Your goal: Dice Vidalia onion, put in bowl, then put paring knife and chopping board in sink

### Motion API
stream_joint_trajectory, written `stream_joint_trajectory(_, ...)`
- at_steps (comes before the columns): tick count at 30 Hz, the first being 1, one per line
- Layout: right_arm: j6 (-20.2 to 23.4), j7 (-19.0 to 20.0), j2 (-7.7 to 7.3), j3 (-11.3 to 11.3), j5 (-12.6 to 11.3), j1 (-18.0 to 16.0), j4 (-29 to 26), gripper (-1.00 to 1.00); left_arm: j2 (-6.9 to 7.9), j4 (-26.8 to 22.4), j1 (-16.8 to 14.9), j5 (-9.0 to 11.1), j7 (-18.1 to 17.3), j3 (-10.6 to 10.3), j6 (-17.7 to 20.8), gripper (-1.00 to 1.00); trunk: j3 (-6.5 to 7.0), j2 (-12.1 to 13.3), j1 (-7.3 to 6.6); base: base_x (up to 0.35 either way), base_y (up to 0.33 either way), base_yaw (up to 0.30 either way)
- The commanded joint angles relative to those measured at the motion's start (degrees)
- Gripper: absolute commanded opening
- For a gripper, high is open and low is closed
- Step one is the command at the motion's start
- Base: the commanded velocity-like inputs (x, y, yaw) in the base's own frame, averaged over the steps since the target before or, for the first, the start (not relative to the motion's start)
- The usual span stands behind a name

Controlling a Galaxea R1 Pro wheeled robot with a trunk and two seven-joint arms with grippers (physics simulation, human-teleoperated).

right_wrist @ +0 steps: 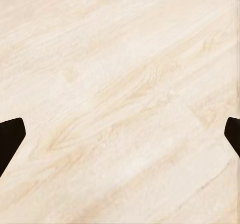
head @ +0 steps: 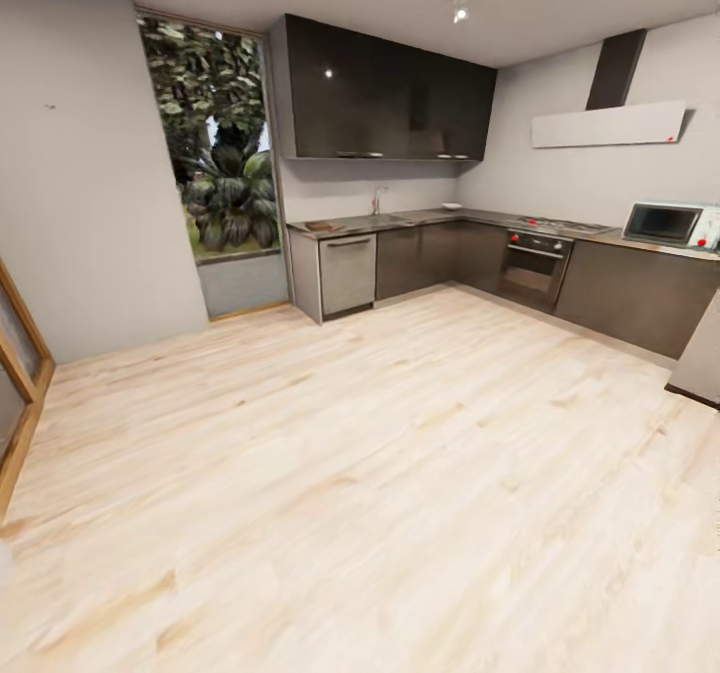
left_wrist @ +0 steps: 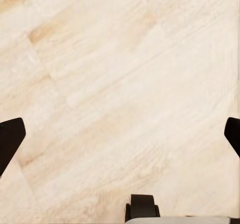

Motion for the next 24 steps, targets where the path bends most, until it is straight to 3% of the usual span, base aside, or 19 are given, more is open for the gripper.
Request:
stream_joint_trajectory(1, -0.1, 0.0, -0.01, 0.0, 0.0, 0.0, 0.0, 1.0, 0.04, 0.0, 0.0, 0.0, 0.0, 0.1, -0.1, 1.0, -0.01, 0.0, 0.03, 0.318, -0.11, -0.142)
stream_joint_trajectory(16, -0.1, -0.1, 0.1, 0.1, 0.0, 0.0, 0.0, 1.0, 0.22, 0.3, 0.0, 0.0, 0.0, 0.1, -0.1, 1.0, 0.47, 0.0, 0.03, 0.319, -0.127, -0.139)
stream_joint_trajectory(24, -0.1, -0.1, 0.11, 0.1, 0.0, 0.0, 0.0, 1.0, 0.22, 0.3, 0.0, 0.0, 0.0, 0.1, -0.1, 1.0, 0.57, 0.0, 0.03, 0.318, -0.131, -0.042)
